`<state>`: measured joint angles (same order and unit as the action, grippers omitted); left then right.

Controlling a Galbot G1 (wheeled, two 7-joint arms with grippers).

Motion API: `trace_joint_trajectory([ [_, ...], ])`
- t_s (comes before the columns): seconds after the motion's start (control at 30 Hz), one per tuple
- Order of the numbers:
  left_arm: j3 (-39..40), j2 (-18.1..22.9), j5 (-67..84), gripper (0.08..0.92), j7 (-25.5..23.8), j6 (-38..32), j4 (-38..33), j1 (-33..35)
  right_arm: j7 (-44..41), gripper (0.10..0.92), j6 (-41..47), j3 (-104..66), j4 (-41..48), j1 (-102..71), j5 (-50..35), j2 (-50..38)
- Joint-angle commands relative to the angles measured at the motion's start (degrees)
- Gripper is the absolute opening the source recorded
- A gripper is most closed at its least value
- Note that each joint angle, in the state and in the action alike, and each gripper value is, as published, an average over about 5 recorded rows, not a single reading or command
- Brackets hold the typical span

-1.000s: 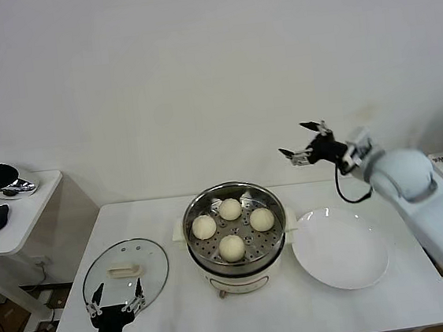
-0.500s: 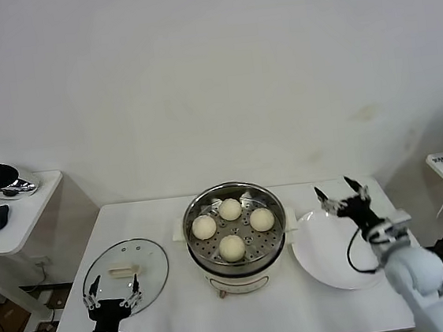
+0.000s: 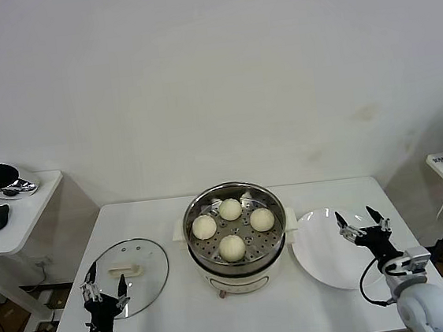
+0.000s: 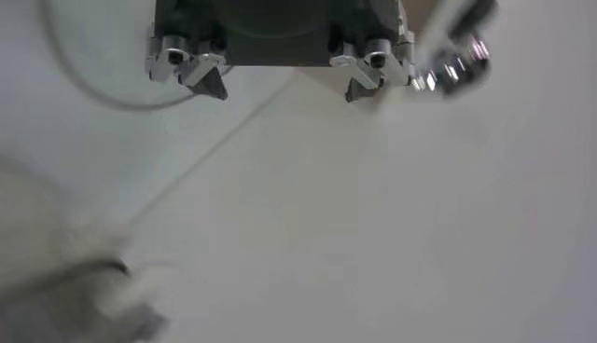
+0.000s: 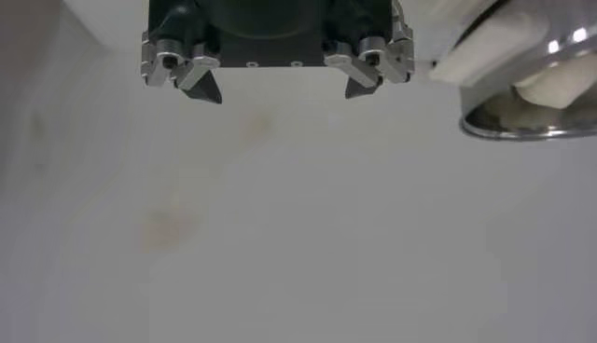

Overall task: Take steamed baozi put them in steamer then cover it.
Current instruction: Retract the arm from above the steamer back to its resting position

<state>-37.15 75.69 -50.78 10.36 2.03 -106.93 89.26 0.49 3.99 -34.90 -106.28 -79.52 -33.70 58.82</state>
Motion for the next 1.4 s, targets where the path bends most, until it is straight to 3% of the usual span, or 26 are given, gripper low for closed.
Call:
trace_joint_trajectory([
  [0.03,0.8,-6.4,-27.3,0.823,6.7,-7.9,12.3,-4.3,0.9,0.822,-1.2,-1.9,-0.1,-3.2,-0.4,0.8],
  [0.23,1.8,-6.9,-30.2,0.823,1.6,-7.8,14.3,-6.4,0.7,0.823,-1.3,-2.5,0.1,-3.7,-0.1,1.1],
  [0.47,2.6,-7.2,-31.7,0.823,-1.0,-3.8,18.2,-11.2,0.4,0.823,-1.5,-2.7,0.1,-4.1,0.5,1.2],
  [0.8,2.7,-6.4,-32.7,0.823,-1.7,1.9,20.5,-14.8,0.4,0.823,-2.0,-2.9,0.2,-4.3,1.0,1.3],
  [1.4,3.3,-5.8,-32.4,0.823,-0.7,1.3,25.7,-18.9,0.5,0.823,-2.2,-3.6,0.0,-4.7,1.2,1.6],
])
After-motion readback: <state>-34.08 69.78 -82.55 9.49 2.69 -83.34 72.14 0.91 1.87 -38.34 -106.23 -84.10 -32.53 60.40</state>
